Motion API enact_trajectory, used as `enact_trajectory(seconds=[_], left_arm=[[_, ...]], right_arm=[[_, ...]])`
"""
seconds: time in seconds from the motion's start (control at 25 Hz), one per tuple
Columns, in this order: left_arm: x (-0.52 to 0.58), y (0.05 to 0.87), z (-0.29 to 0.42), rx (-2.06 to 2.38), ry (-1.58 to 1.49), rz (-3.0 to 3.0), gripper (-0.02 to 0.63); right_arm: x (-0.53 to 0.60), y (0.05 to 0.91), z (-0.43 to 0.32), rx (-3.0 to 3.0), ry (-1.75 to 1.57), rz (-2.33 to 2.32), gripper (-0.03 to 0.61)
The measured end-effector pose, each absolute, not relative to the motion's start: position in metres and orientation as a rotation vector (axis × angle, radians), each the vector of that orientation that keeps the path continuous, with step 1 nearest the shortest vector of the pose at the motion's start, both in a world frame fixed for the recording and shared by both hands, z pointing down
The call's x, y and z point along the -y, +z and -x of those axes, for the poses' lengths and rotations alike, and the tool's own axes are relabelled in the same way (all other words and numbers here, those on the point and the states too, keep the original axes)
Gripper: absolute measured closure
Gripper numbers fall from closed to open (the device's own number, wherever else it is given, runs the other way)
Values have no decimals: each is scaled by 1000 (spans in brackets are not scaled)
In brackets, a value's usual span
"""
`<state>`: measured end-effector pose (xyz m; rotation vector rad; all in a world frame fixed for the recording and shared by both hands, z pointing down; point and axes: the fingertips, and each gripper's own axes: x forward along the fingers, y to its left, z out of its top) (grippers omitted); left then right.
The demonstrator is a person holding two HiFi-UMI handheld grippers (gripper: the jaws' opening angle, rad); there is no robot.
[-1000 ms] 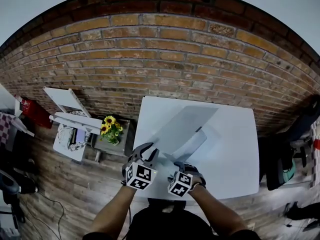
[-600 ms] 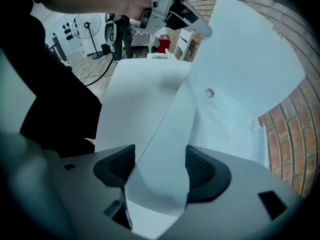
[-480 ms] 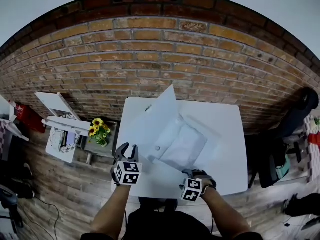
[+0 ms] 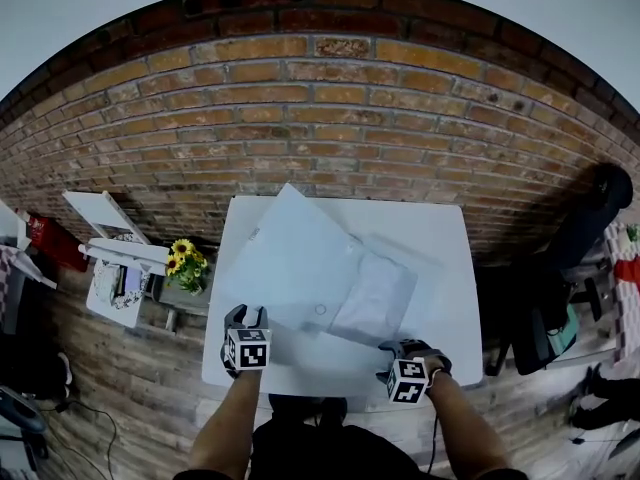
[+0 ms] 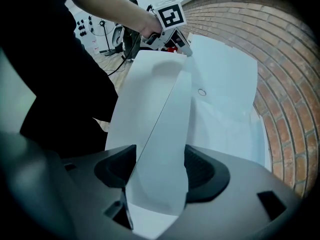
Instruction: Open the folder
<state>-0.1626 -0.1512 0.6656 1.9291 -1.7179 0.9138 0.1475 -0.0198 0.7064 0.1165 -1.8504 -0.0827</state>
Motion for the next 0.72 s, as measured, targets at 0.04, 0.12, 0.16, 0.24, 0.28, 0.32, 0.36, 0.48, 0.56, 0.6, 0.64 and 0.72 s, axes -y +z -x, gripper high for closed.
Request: enact_trajectory(seconds=[0.04,0.12,0.16,0.24,0.28,0.32,0.36,0.48,0.56,0.6,0.64,0.72], left_arm=[[150,671,161,1710,914,-1918,445],[149,682,158,1690,912,-1892,442],[149,688,157,1678,913,-1877,440],[150,699,156,1655,909,-1845,437],[150,703,156,1646,900,-1829,437],[151,707,156,1637,885,-1817,437],[151,709,156,1629,868,-1807,437],[157,698,155,1628,820,-1842,436],[162,683,153,1635,790,-1887,437],[164,676,152,1637,777,-1907,437],[166,669,151,1637,767,-1929,437],[167,654,146,1632,754,-1986,440]], right_arm=[[20,706,-153,1853,-84,-114,270],[22,705,-161,1858,-85,-109,270],[23,705,-164,1858,-86,-106,270],[26,705,-169,1851,-91,-106,272],[27,705,-170,1846,-95,-108,272],[29,704,-170,1842,-97,-114,272],[31,703,-170,1841,-92,-124,272],[36,697,-163,1871,-27,-170,273],[39,690,-153,1917,37,-203,264],[41,686,-147,1946,67,-222,256],[43,681,-140,1977,94,-244,256],[48,669,-128,2036,141,-304,256]])
